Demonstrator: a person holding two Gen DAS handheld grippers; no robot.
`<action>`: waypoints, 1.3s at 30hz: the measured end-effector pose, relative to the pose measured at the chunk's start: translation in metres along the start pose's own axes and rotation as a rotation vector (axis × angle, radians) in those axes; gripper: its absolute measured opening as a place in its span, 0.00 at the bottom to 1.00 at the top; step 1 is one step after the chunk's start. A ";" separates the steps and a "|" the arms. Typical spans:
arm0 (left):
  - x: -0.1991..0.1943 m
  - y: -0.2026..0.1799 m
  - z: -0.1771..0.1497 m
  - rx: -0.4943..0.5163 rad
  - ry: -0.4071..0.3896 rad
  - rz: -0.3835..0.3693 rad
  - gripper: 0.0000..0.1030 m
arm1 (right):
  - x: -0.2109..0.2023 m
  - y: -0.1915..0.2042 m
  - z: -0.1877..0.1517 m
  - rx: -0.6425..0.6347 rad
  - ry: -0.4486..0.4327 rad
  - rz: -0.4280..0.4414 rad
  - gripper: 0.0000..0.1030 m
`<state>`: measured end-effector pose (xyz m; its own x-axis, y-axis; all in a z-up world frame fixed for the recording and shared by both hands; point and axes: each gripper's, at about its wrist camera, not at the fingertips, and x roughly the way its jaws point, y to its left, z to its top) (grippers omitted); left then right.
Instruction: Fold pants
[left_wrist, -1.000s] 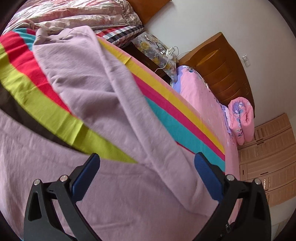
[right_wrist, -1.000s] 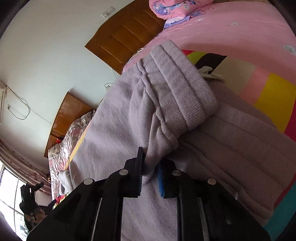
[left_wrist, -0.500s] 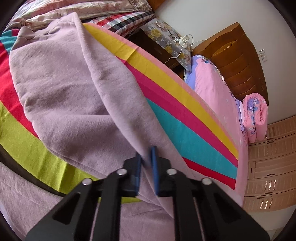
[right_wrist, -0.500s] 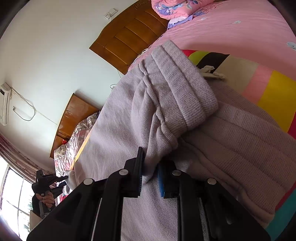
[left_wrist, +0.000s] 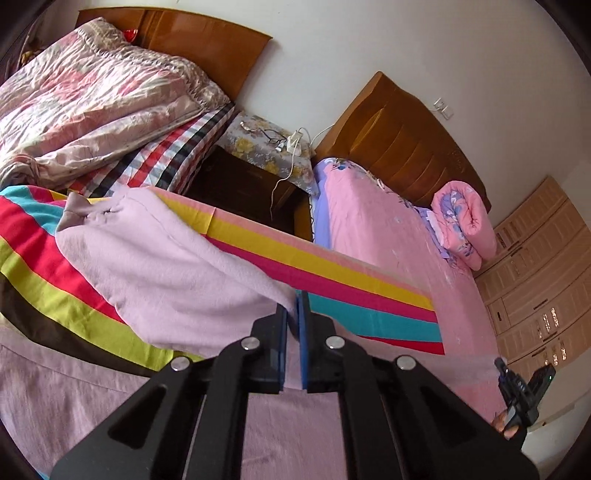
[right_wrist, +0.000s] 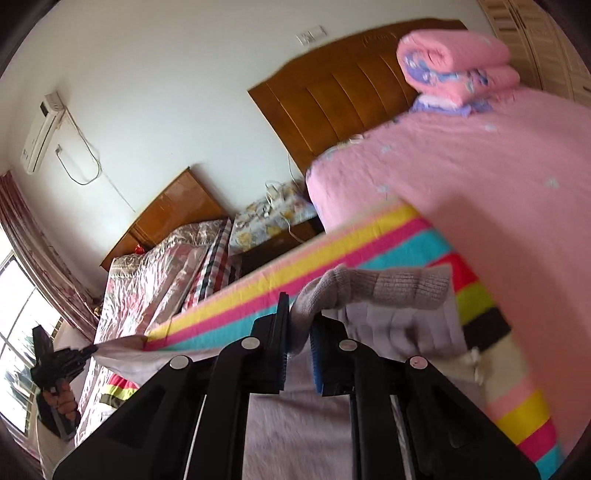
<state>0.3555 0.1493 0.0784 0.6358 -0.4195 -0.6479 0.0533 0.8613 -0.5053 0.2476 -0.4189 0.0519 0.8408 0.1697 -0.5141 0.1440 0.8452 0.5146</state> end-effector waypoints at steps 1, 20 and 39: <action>-0.013 0.001 -0.012 0.011 -0.009 -0.012 0.05 | -0.007 0.002 0.001 -0.012 -0.007 0.009 0.12; -0.016 0.085 -0.221 -0.031 0.064 0.026 0.15 | -0.048 -0.108 -0.178 0.203 0.169 -0.078 0.14; 0.015 0.056 -0.213 0.013 0.123 0.210 0.06 | -0.047 -0.081 -0.199 0.165 0.189 -0.123 0.18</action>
<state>0.2042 0.1303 -0.0805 0.5351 -0.2618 -0.8032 -0.0599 0.9366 -0.3451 0.0926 -0.3947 -0.1022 0.7015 0.1752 -0.6908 0.3353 0.7742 0.5369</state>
